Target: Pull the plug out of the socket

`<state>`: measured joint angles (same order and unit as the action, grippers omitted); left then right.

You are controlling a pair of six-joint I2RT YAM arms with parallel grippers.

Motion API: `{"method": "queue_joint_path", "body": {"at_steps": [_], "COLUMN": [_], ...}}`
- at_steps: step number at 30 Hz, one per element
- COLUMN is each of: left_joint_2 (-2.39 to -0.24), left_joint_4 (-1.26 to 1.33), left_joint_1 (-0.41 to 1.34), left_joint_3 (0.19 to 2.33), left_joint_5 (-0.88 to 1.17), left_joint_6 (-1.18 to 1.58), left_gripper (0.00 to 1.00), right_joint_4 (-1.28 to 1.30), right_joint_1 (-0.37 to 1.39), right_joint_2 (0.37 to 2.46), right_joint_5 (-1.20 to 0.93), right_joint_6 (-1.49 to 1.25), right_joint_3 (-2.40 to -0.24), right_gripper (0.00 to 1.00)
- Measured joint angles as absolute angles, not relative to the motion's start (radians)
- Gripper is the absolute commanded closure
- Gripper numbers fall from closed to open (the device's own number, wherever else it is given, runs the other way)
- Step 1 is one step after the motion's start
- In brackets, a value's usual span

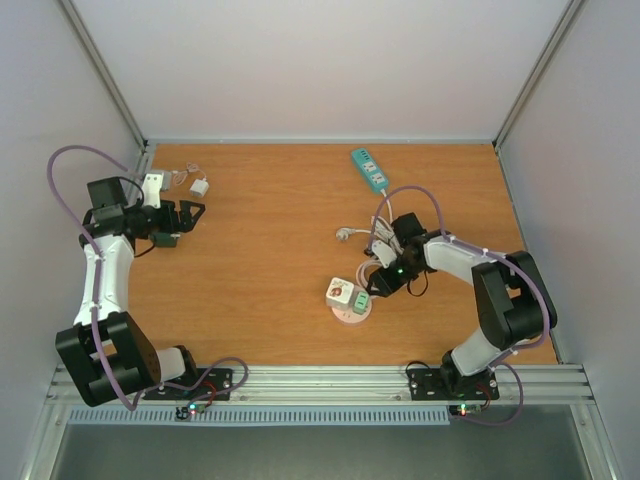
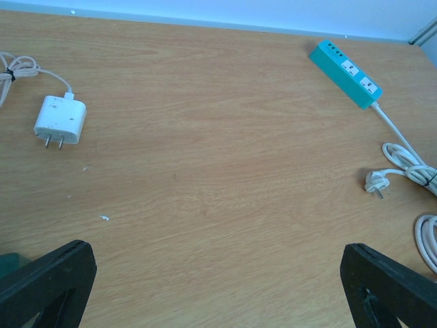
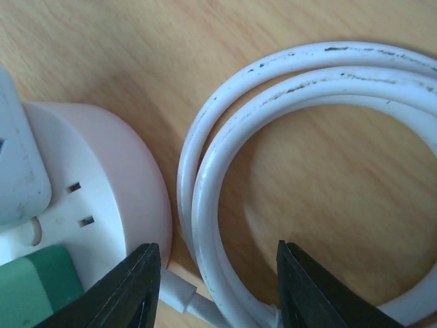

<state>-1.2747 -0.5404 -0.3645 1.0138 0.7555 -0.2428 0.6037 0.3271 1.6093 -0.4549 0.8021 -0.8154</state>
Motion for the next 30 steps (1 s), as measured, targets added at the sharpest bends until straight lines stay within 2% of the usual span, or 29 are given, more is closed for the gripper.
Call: {"method": "queue_joint_path", "body": {"at_steps": [11,22,30], "left_joint_2": [-1.275,-1.275,-1.275], "left_joint_4": [-0.537,-0.533,-0.534], "left_joint_1": [-0.364,-0.364,-0.364], "left_joint_3": [1.011,1.011,1.011], "left_joint_5": [0.756,0.756,0.757], "left_joint_6": [-0.242,-0.239,-0.241], "left_gripper": [0.0,0.0,0.0], "right_joint_4": [0.683,0.595,0.512], "right_joint_1": [0.232,0.246,0.371], "right_joint_2": [1.525,1.534,1.586], "right_joint_5": [-0.529,-0.58,-0.609], "right_joint_6": [0.994,1.019,0.902], "right_joint_3": [-0.73,-0.704,-0.742], "right_gripper": [0.36,0.4,0.4]}}
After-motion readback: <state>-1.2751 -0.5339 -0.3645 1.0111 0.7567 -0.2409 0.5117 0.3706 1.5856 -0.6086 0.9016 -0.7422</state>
